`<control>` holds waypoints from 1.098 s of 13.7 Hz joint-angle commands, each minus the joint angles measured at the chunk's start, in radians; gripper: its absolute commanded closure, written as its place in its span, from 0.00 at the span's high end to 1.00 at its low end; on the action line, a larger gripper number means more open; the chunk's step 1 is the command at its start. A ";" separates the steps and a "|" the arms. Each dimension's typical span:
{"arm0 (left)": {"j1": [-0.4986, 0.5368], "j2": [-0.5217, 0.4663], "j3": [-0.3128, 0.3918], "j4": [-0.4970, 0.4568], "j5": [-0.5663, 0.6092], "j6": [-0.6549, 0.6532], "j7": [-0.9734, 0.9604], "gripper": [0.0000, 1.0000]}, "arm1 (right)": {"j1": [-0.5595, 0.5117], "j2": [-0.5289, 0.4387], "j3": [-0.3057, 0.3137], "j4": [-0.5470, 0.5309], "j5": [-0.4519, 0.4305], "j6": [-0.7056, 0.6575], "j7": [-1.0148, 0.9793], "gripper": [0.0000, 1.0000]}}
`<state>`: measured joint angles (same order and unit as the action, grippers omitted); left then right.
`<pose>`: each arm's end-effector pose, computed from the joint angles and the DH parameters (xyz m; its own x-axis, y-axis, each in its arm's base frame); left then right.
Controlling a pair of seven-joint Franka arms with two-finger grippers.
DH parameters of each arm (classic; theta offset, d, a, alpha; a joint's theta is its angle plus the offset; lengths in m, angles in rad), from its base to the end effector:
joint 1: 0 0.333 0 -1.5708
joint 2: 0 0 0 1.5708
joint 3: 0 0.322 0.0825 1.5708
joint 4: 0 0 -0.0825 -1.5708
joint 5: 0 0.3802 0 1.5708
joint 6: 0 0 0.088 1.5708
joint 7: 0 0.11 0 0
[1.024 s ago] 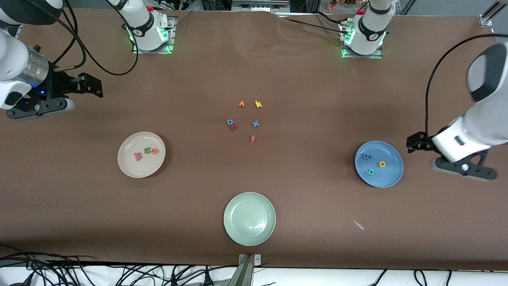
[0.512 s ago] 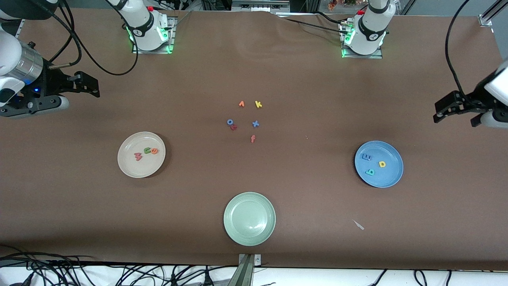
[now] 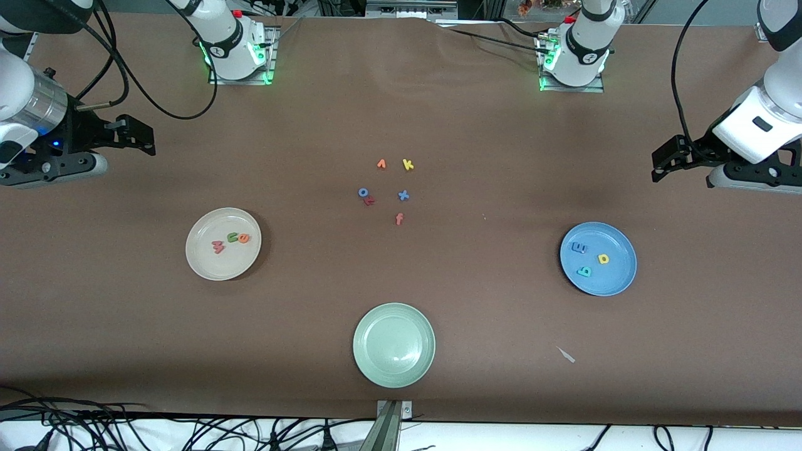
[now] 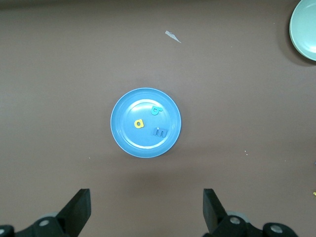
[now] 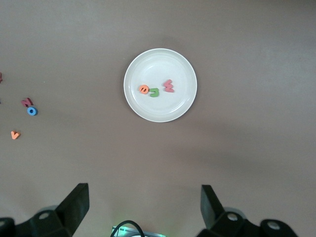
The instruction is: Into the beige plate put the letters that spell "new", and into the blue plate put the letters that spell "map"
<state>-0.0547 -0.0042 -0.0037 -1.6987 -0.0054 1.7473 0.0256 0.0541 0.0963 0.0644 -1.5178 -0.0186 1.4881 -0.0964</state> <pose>0.5613 -0.0333 0.5851 0.9952 -0.0829 0.0529 -0.0832 -0.9965 0.0040 0.5664 0.0635 0.5915 0.9693 0.2113 -0.1261 0.2130 -0.9771 0.0003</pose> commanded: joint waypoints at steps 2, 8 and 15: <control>0.024 -0.025 -0.013 -0.018 0.012 -0.011 0.011 1.00 | -0.003 0.002 0.006 0.010 -0.017 0.001 0.003 1.00; 0.029 -0.019 -0.006 0.013 0.012 -0.055 0.010 1.00 | -0.007 0.011 0.006 0.010 -0.018 0.001 0.000 1.00; 0.026 -0.016 -0.007 0.039 0.016 -0.091 0.004 1.00 | -0.007 0.019 0.006 0.010 -0.027 0.001 -0.005 1.00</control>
<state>-0.0328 -0.0106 -0.0033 -1.6706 -0.0054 1.6810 0.0263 0.0538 0.1109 0.0644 -1.5179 -0.0310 1.4888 -0.0964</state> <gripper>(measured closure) 0.000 0.000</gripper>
